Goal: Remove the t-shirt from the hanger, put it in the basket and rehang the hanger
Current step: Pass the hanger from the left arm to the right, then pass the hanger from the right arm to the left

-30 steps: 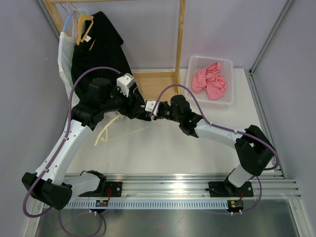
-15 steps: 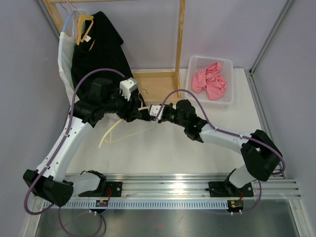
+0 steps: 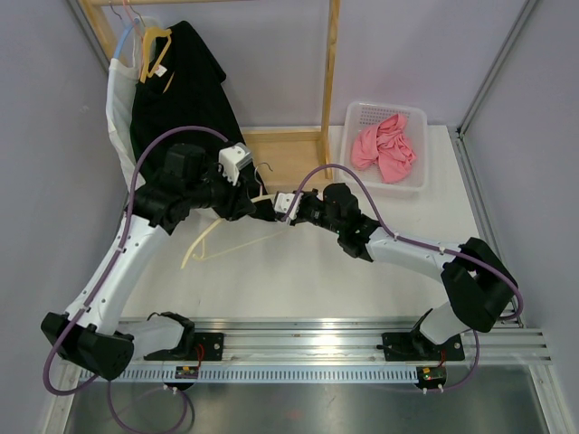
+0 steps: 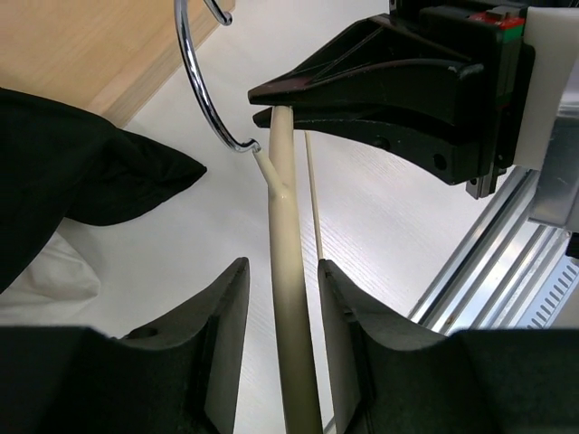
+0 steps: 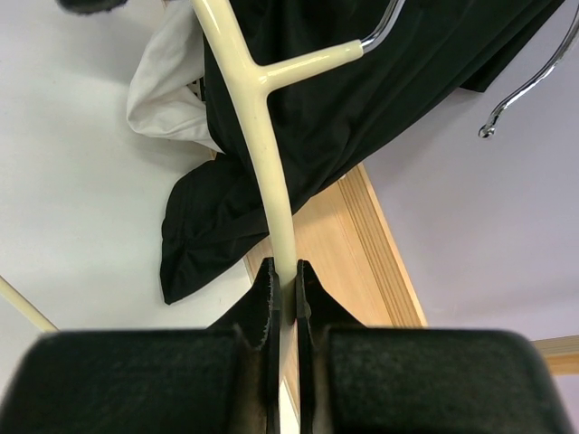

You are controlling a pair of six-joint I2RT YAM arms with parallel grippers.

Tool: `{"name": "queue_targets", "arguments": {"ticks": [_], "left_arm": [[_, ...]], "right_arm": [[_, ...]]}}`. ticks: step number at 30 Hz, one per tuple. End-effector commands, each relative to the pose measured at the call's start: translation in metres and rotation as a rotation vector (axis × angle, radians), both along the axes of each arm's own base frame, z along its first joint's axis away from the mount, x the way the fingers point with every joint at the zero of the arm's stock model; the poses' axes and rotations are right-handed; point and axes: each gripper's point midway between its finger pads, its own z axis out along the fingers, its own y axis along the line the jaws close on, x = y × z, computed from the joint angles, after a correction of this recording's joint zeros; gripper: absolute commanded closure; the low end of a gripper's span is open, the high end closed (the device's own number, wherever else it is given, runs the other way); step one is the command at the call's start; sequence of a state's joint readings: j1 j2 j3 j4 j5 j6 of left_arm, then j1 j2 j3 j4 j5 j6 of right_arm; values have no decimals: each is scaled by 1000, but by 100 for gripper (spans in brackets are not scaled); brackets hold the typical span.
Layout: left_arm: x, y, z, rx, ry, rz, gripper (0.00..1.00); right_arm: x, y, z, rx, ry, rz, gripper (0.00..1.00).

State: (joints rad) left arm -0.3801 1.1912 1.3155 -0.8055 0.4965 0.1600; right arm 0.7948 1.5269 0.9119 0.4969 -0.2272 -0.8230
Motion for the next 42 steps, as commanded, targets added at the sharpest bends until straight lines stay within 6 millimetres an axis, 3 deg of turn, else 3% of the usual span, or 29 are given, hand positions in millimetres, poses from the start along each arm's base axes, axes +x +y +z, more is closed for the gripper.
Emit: {"name": "queue_targets", "arguments": {"ticks": [1,5,8,10,12,15,19,30,32,33,35,37,39,42], "left_arm": [[6,3,26,-37,-113,27,62],[7,4,28,-39,-129,43,65],[8,4,26,-38,-121,42,87],[8,2,23,-35,-106,31,85],[8,1,21,-30,-98,19,74],[9,-1,18,-24,-78,5,68],[9,-3,14,-20,-60,-5,67],[12,0,16,-23,-78,25,100],[13,1,15,-19,-83,32,100],[14,1,14,-17,-83,34,100],[15,1,14,-16,-83,36,100],[16,1,14,-14,-84,36,100],[16,1,13,-13,-81,38,100],[17,2,11,-8,-80,42,100]], "right_arm": [[2,-1,49,99,-101,-9,100],[3,-1,49,98,-98,-9,100],[3,0,49,99,-96,-8,100],[4,0,49,96,-94,-10,100],[5,0,48,95,-91,-14,100],[6,0,48,94,-92,-19,100],[7,0,47,94,-93,-25,100],[8,1,46,88,-90,-22,100],[8,1,46,88,-90,-22,93],[7,2,45,87,-88,-20,79],[8,1,46,89,-88,-20,66],[8,2,45,92,-89,-20,45],[8,3,45,91,-88,-17,41],[8,3,46,96,-88,-17,29]]}}
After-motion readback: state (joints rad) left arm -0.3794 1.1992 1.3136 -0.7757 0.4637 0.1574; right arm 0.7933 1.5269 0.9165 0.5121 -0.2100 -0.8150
